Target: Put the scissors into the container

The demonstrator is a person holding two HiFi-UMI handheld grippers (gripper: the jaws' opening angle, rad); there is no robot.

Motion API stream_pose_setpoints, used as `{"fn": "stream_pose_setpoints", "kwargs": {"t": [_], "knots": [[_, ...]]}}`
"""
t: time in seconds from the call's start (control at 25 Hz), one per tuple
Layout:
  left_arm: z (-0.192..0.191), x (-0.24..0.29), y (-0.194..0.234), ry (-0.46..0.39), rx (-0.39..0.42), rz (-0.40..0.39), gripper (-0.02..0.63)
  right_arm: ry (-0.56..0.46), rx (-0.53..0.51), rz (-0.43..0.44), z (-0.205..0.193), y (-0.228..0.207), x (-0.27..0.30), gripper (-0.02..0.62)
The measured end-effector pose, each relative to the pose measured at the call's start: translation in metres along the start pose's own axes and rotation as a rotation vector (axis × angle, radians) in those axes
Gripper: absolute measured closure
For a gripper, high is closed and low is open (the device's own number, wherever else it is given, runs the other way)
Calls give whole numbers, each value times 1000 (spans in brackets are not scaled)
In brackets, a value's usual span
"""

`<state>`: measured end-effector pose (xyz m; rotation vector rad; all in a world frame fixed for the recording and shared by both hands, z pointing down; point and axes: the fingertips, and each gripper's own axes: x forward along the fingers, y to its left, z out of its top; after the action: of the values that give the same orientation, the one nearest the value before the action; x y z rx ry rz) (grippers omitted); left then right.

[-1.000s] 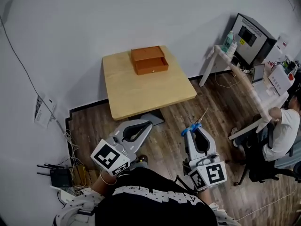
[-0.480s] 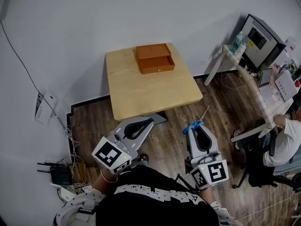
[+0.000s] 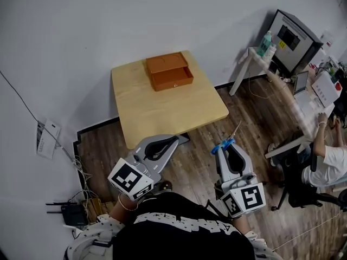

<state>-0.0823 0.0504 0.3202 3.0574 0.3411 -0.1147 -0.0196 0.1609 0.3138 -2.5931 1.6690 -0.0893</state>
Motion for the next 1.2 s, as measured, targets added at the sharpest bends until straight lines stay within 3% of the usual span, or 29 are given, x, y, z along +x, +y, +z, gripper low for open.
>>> {"fn": "stream_pose_setpoints", "kwargs": {"t": [0.32,0.64,1.2], "knots": [[0,15,18,-11,-24,-27,604,0,-31,-44,11,-15,18,494],[-4,18,51,-15,-19,-28,604,4,-30,-35,4,-11,52,494],[-18,23,94,2,-59,15,604,41,7,-50,-8,-22,84,494]]}}
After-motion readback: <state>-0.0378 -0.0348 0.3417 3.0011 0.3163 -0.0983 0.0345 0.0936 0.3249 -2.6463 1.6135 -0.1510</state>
